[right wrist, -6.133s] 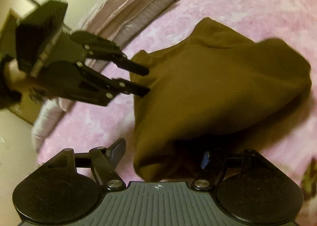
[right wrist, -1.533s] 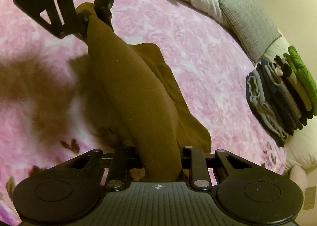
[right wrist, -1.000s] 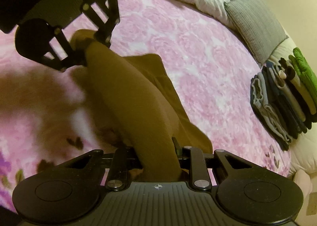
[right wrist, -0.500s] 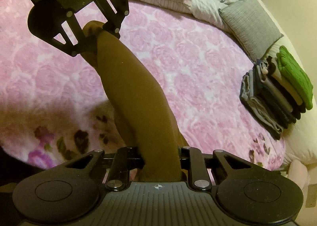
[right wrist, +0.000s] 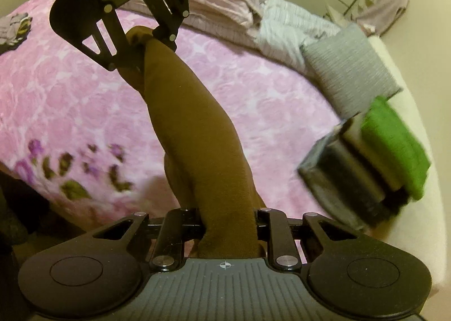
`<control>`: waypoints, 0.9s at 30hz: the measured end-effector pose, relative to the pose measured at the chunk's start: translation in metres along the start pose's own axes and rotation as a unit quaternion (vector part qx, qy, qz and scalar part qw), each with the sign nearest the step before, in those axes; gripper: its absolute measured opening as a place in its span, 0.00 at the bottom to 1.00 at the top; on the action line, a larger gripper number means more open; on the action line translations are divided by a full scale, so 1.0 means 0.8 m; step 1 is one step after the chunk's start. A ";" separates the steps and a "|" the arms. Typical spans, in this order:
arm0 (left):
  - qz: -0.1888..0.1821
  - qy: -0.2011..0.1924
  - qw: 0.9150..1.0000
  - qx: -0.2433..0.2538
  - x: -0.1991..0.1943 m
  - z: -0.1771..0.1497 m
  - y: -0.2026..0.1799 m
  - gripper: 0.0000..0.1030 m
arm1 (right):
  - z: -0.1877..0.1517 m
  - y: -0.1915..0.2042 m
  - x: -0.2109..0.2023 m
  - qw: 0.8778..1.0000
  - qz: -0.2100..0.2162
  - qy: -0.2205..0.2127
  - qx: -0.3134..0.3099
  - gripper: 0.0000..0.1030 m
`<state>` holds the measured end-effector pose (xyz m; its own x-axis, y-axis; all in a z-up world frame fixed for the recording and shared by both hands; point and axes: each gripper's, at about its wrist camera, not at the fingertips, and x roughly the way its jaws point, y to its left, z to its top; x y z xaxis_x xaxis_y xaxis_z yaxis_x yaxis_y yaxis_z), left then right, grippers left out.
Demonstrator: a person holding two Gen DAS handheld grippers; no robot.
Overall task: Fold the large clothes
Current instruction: 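Lift the shirt with both grippers and carry it onto the clothes stack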
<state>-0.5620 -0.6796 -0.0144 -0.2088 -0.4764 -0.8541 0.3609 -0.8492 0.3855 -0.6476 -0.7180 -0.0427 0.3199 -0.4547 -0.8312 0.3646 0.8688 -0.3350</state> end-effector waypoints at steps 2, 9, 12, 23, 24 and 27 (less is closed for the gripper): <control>0.012 -0.007 1.000 -0.003 -0.005 0.029 0.028 0.12 | 0.002 -0.043 -0.013 1.000 -0.010 -0.011 -0.011 0.17; 0.071 -0.039 0.997 0.007 -0.012 0.109 0.145 0.12 | 0.027 -0.188 -0.036 0.997 -0.043 -0.042 -0.042 0.17; 0.090 -0.062 0.994 0.001 -0.017 0.142 0.208 0.12 | 0.045 -0.250 -0.050 0.995 -0.071 -0.056 -0.044 0.17; 0.231 -0.080 0.969 -0.023 0.031 0.282 0.417 0.12 | 0.091 -0.523 -0.033 0.982 -0.121 -0.129 -0.069 0.17; 0.251 -0.079 0.964 -0.027 0.042 0.296 0.432 0.12 | 0.092 -0.551 -0.026 0.979 -0.128 -0.140 -0.073 0.17; 0.302 -0.071 0.950 -0.037 0.088 0.328 0.453 0.11 | 0.082 -0.617 -0.002 0.963 -0.163 -0.181 -0.115 0.18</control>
<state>-0.6841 -1.0802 0.1568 -0.0615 -0.9019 -0.4275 0.5159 -0.3953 0.7600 -0.7706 -1.1591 0.1528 0.5213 -0.7123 -0.4699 0.3068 0.6703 -0.6757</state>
